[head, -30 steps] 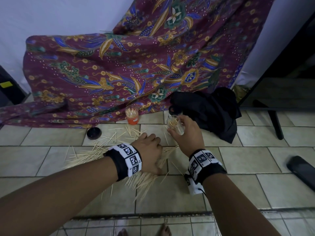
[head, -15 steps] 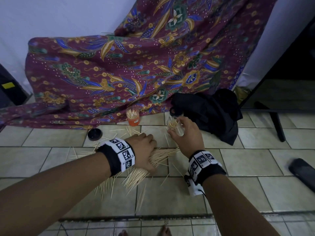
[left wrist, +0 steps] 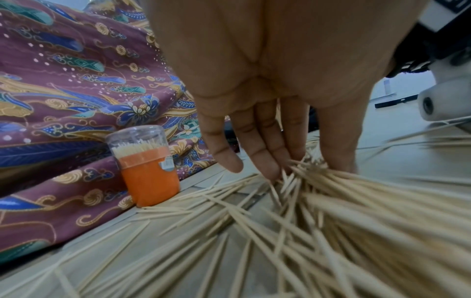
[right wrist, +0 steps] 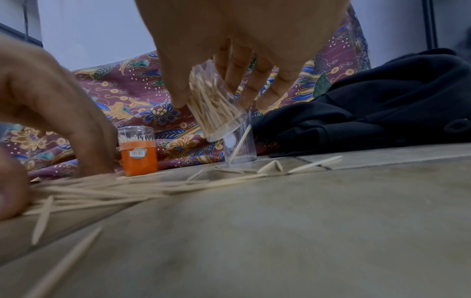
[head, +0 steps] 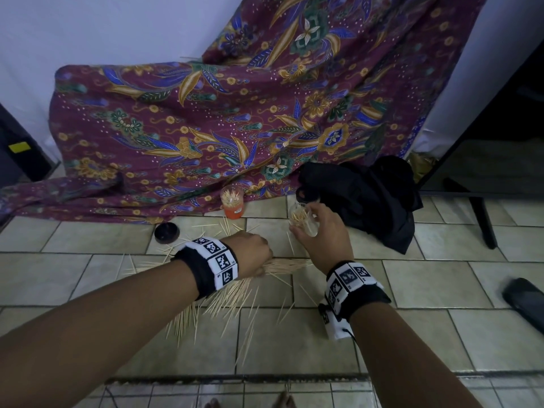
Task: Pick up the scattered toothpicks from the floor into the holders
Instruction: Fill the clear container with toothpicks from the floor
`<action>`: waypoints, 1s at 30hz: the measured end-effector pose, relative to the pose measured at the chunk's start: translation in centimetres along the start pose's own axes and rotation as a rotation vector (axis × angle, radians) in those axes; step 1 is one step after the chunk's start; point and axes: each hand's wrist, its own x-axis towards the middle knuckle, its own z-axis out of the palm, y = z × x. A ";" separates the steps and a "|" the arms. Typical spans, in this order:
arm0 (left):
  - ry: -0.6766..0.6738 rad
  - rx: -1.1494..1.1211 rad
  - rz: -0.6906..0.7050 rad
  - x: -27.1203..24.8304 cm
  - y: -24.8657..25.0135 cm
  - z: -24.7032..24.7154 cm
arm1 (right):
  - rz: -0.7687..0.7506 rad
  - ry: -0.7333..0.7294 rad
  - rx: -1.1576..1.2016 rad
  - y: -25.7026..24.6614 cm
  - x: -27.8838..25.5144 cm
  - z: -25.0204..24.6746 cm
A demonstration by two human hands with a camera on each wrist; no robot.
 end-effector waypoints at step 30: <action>0.075 -0.312 -0.016 -1.4 -5.2 -4.6 | -0.001 -0.032 -0.004 -1.5 -0.4 0.0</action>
